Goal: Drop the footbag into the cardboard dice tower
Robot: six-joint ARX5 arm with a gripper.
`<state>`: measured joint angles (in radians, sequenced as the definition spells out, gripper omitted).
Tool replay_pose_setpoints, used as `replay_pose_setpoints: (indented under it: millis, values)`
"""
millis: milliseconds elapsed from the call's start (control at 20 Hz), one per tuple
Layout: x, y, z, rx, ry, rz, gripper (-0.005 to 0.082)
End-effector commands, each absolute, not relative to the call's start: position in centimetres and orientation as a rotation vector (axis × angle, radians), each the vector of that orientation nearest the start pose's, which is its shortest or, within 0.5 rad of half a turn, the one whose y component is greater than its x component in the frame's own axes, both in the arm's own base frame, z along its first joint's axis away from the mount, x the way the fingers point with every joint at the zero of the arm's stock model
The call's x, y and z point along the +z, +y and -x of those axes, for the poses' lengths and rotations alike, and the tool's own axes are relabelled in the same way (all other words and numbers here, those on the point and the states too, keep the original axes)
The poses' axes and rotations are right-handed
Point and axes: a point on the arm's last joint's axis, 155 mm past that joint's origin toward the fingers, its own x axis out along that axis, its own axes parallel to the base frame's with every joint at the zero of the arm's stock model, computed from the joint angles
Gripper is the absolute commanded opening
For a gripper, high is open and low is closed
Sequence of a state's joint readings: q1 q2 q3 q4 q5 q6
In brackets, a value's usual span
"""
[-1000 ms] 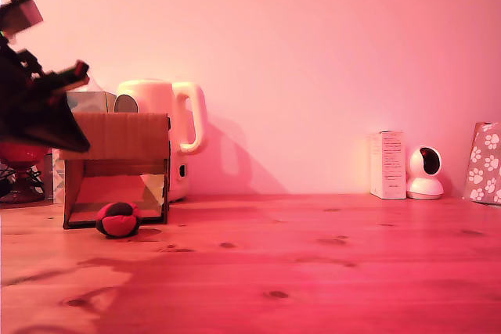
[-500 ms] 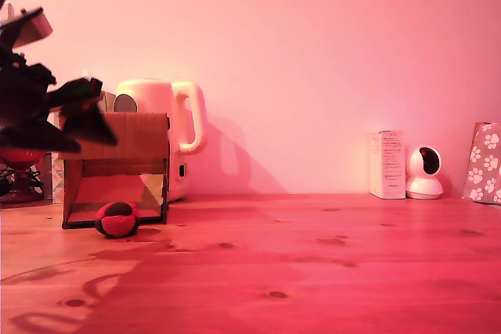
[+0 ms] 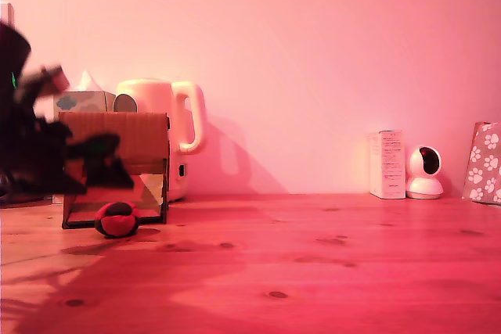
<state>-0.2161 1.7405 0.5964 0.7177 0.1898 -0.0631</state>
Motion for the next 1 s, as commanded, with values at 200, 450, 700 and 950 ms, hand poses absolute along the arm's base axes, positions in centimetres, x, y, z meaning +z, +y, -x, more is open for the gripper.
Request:
replay_pose_setpoints:
  millis: [200,450,700,950]
  values:
    - [4.6,-13.6,-45.4,-0.398,0.435,0.008,0.0725]
    - [2.8,-12.9,-47.6,-0.355,0.46,0.004,0.0725]
    - [1.6,-12.7,-47.8,-0.348,0.485,0.008,0.0614]
    - [1.7,-12.9,-47.7,-0.362,0.485,0.016,0.0181]
